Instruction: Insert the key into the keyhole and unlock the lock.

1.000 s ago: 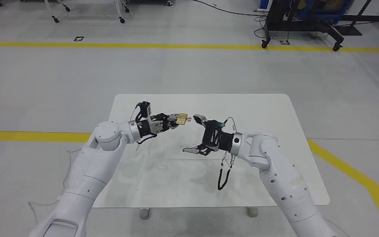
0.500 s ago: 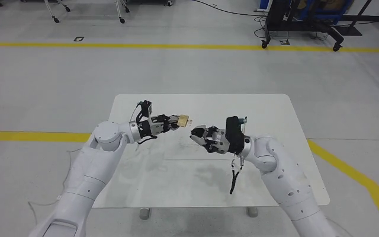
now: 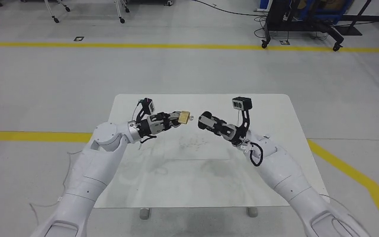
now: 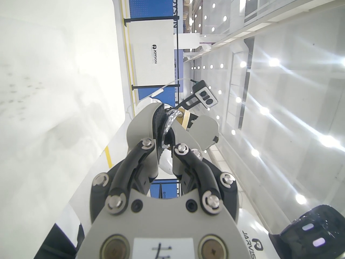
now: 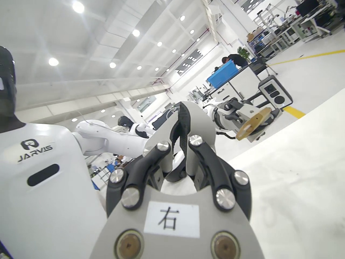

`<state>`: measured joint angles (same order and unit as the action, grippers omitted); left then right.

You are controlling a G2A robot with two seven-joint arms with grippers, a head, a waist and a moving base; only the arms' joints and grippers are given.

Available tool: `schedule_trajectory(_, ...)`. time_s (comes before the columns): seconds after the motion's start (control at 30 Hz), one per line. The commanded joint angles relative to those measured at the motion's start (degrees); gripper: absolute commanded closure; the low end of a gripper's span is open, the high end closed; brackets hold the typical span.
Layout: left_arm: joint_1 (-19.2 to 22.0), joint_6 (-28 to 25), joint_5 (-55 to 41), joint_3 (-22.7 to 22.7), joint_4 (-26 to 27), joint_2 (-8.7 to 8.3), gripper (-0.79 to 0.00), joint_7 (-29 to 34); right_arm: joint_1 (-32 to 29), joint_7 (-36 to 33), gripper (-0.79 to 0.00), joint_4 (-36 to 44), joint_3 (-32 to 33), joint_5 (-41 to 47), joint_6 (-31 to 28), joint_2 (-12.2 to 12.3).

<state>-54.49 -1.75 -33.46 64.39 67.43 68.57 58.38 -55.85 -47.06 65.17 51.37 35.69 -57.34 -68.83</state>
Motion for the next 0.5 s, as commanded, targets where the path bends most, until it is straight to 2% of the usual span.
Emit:
schedule_trajectory(0.0, 0.00, 0.17, -1.48, 0.18, -0.08, 0.06, 0.000, 0.77, 1.03, -0.85, 0.000, -1.24, -1.64, 2.97, 0.97, -0.36)
schedule_trajectory(0.3, 0.12, -0.05, -3.22, 0.24, -0.19, 0.17, 0.000, 2.78, 4.44, -4.18, 0.000, -6.45, -6.17, 10.90, 4.30, -2.19)
schedule_trajectory(0.47, 0.19, -0.68, -3.03, 0.22, -0.28, 0.19, 0.000, 3.12, 4.06, -7.10, 0.000, -4.86, -6.51, 20.60, 7.21, -3.03)
